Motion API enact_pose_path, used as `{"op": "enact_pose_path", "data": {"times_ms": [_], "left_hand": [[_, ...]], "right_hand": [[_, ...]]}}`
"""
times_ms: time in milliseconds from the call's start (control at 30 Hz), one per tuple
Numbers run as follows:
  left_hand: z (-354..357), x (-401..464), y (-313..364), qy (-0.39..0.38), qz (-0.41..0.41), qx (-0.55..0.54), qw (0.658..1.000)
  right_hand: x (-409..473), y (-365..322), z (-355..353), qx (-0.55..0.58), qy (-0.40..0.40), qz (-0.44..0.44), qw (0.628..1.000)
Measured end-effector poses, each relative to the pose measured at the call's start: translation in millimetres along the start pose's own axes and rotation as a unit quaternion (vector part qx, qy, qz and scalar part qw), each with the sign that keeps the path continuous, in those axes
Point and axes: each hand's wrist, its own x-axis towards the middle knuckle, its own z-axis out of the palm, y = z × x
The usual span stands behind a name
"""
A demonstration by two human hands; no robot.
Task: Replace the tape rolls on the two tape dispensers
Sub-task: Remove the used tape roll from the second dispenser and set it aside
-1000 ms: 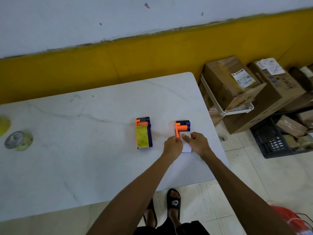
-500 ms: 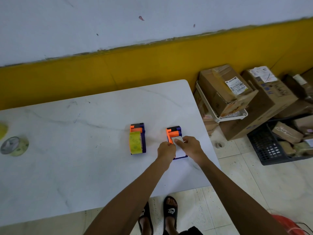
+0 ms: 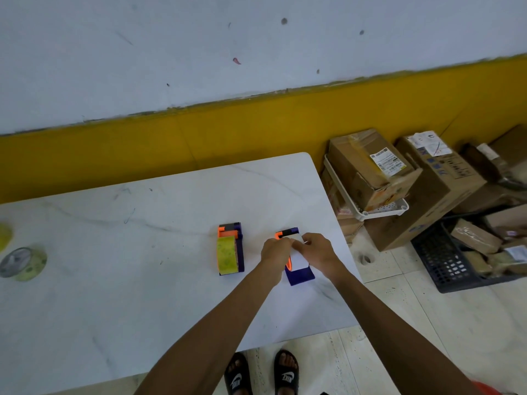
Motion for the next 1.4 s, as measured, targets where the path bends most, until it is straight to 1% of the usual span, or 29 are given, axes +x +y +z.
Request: {"op": "enact_pose_path", "data": {"times_ms": [200,267,400,467,567,700,767,900,933,1000,1067,1133,1200,1300,1400], "left_hand": [[-2.0,4.1,-2.2,0.002,0.000,0.007,1.000],[-1.4,6.0,-4.3,-0.001,0.003,0.013,1.000],[-2.9,6.6,-8.6,-0.020,0.010,0.032,0.999],[-2.7,7.5,-11.2,-0.029,0.017,0.040,0.999],[-2.3,8.5,-11.8,-0.022,0.023,0.055,0.998],[-2.4,5.5,-16.0,-0.018,0.038,0.077,0.996],[-3.2,2.1,-23.6,-0.022,0.034,0.077,0.996],[-6.0,-1.1,-39.8,-0.004,0.015,0.093,0.996],[-8.9,-5.1,-38.2,0.004,0.009,0.091,0.996],[-15.8,-8.3,-32.5,0.016,0.023,0.057,0.998],[-25.6,-11.1,-21.7,0.025,0.044,0.005,0.999],[-45.3,-20.3,-8.3,0.030,0.088,-0.045,0.995],[-71.9,-26.4,0.0,0.073,0.103,-0.076,0.989],[-121.4,-38.9,-0.1,0.120,0.151,-0.097,0.976],[-183.2,-51.9,-16.8,0.177,0.156,-0.117,0.965]], "right_hand": [[-2.9,0.1,-4.5,0.011,0.001,0.009,1.000],[-4.3,5.6,-11.8,0.040,-0.003,0.016,0.999],[-10.1,21.7,-34.0,0.117,0.003,0.057,0.991],[-11.5,30.3,-44.6,0.127,0.011,0.071,0.989],[-11.1,38.5,-55.3,0.127,0.018,0.082,0.988],[-10.1,38.4,-61.9,0.136,0.023,0.076,0.988],[-9.2,36.4,-63.4,0.150,0.023,0.072,0.986],[-7.9,25.3,-66.7,0.183,0.005,0.041,0.982],[-8.1,20.0,-67.1,0.192,-0.003,0.032,0.981],[-7.9,6.9,-64.9,0.210,-0.024,0.013,0.977],[-8.1,-12.0,-57.4,0.219,-0.050,-0.007,0.974],[-6.8,-35.2,-42.5,0.219,-0.077,-0.036,0.972],[-7.1,-63.7,-22.7,0.205,-0.101,-0.072,0.971],[-19.2,-115.9,15.5,0.186,-0.156,-0.117,0.963],[-40.6,-169.4,61.9,0.148,-0.199,-0.168,0.954]]}}
